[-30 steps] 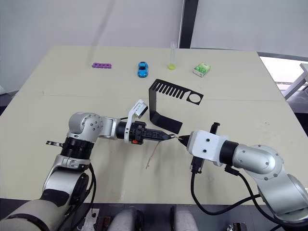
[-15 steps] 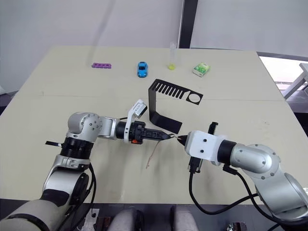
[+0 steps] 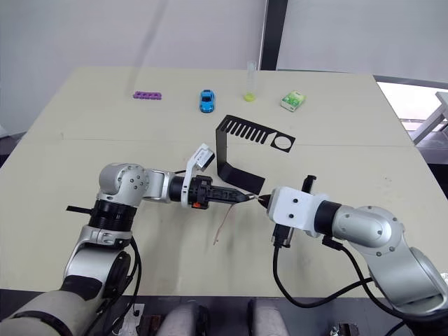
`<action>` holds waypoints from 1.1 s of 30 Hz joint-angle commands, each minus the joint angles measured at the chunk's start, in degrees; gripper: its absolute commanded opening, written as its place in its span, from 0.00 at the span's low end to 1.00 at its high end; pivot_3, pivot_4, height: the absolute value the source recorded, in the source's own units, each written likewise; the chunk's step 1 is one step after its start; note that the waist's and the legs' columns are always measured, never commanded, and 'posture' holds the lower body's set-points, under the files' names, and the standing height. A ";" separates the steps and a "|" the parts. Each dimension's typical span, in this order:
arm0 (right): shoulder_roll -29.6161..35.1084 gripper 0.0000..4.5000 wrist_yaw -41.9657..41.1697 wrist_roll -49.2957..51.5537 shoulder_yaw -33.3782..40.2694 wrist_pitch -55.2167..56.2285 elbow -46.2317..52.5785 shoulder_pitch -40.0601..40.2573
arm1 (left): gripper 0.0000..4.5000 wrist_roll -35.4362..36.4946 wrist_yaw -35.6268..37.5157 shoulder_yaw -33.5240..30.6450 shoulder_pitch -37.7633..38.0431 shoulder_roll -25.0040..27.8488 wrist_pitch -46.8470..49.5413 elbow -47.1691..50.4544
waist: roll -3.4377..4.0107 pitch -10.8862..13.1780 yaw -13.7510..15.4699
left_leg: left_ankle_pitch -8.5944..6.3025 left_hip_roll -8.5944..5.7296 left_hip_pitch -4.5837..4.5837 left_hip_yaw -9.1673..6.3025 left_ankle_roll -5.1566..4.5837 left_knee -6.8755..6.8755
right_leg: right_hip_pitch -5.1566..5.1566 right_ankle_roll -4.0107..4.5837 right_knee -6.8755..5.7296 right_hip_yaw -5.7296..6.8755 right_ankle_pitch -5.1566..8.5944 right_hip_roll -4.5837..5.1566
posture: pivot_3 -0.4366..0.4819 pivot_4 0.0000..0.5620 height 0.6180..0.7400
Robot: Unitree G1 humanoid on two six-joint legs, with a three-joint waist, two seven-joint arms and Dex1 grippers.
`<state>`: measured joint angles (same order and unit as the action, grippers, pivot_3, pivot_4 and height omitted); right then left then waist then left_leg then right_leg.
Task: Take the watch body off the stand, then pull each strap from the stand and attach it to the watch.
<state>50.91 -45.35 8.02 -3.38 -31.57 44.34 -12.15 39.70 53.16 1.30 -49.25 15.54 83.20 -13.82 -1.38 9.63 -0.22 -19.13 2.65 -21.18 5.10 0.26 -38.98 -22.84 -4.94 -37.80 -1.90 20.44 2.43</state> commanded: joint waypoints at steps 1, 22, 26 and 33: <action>-0.89 0.00 0.57 0.14 -0.14 0.44 1.09 -1.38 | 0.35 2.83 0.36 0.59 -1.37 -1.86 0.34 2.73 | 0.00 0.00 0.01 | 0.00 0.00 0.00 0.00 0.00 0.00 | 0.00 0.00 0.00 0.00 0.00 0.00 | 0.48 0.27 1.00; -0.73 0.00 0.36 -0.16 -0.82 -0.03 0.61 -2.25 | 0.35 3.38 -0.07 0.34 -0.80 -2.16 0.57 3.66 | 0.00 0.00 -0.01 | 0.00 0.00 0.00 0.00 0.00 0.00 | 0.00 0.00 0.00 0.00 0.00 0.00 | 0.48 0.27 1.00; -0.66 0.00 0.16 0.01 -0.76 -0.31 0.27 -2.65 | 0.35 3.36 -0.22 0.10 -1.43 -2.55 0.43 3.22 | 0.00 0.00 0.00 | 0.00 0.00 0.00 0.00 0.00 0.00 | -0.01 0.00 0.00 0.00 0.00 0.00 | 0.48 0.27 1.00; -0.77 0.00 -0.39 1.11 -0.04 -0.75 -0.52 -3.71 | 0.35 3.09 -0.32 -0.04 -2.25 -3.13 -0.07 2.42 | 0.00 0.00 -0.01 | 0.00 0.00 0.00 0.00 0.00 0.00 | -0.01 0.00 0.00 0.01 0.00 0.00 | 0.48 0.27 1.00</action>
<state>50.80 -45.41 7.99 -4.03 -32.76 42.62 -14.83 39.73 51.87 0.47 -49.51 14.54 83.01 -13.63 -1.38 9.63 -0.23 -19.13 2.65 -21.19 5.10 0.27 -38.97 -22.85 -4.94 -37.80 -1.89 20.44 2.44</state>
